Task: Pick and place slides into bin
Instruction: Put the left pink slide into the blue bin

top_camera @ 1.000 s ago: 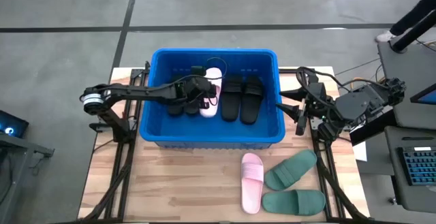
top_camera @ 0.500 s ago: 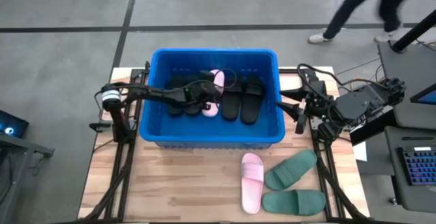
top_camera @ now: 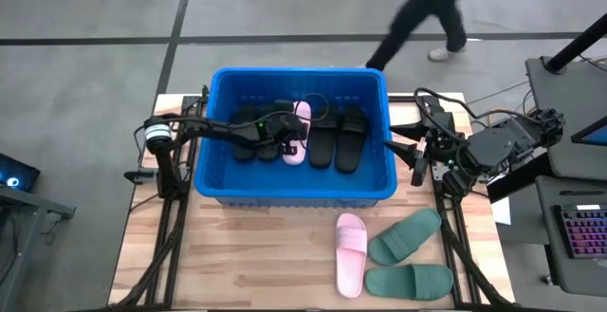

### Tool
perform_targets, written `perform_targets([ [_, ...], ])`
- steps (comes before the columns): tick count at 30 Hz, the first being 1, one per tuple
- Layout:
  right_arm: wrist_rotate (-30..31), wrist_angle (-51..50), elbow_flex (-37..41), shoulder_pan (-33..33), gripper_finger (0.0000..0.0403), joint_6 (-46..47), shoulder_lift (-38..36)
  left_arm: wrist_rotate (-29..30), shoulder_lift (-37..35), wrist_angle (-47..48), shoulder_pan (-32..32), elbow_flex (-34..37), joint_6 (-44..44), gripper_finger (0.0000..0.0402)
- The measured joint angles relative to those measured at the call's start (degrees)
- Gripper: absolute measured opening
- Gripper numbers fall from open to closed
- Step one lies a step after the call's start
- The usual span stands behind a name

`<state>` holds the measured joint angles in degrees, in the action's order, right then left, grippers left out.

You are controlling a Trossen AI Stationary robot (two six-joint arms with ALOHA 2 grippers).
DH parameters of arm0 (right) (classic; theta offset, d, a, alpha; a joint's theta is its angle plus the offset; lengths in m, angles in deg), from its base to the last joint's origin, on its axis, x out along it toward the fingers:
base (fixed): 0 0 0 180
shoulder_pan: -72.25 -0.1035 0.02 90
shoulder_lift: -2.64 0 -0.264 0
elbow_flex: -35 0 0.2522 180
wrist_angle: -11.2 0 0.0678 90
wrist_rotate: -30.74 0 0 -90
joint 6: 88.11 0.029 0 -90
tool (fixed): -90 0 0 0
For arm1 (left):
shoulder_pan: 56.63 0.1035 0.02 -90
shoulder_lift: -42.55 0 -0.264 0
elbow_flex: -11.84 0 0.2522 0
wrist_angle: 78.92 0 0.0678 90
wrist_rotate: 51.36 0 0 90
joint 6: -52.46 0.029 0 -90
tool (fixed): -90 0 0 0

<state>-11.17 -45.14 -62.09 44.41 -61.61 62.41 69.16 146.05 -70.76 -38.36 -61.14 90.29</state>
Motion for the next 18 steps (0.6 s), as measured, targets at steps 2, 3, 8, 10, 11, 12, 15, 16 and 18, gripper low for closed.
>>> perform_targets([
  [2,0.0,0.0,0.0,0.0,0.0194,-0.1,0.0,-0.1,0.1,0.1,0.2,0.0,-0.2,0.0000],
  [3,0.0,0.0,0.0,0.0,0.0194,-0.1,0.0,-0.2,0.1,0.2,0.3,0.1,-0.2,0.0000],
  [8,0.0,0.0,0.0,0.0,0.0194,-0.1,0.0,-3.4,-0.3,0.2,1.0,0.1,-0.1,0.0025],
  [10,0.0,0.0,0.0,0.0,0.0194,-0.1,0.0,-5.1,-0.3,0.2,1.2,0.1,-0.1,0.0045],
  [11,0.0,0.0,0.0,0.0,0.0194,-0.1,0.0,-5.8,-0.3,0.6,1.3,-0.1,-0.1,0.0057],
  [12,0.0,0.0,0.0,0.0,0.0194,-0.1,0.0,-6.3,-0.3,0.8,1.4,-0.1,0.0,0.0070],
  [15,0.0,0.0,0.0,0.0,0.0194,-0.1,0.0,-7.1,-0.4,2.8,1.4,-0.8,-0.1,0.0111],
  [16,0.0,0.0,0.0,0.0,0.0194,-0.1,0.0,-7.2,-0.5,3.9,1.4,-1.2,-0.1,0.0125],
  [18,0.0,0.0,0.0,0.0,0.0194,-0.1,0.0,-7.9,-0.6,5.8,1.5,-1.8,-0.1,0.0151],
])
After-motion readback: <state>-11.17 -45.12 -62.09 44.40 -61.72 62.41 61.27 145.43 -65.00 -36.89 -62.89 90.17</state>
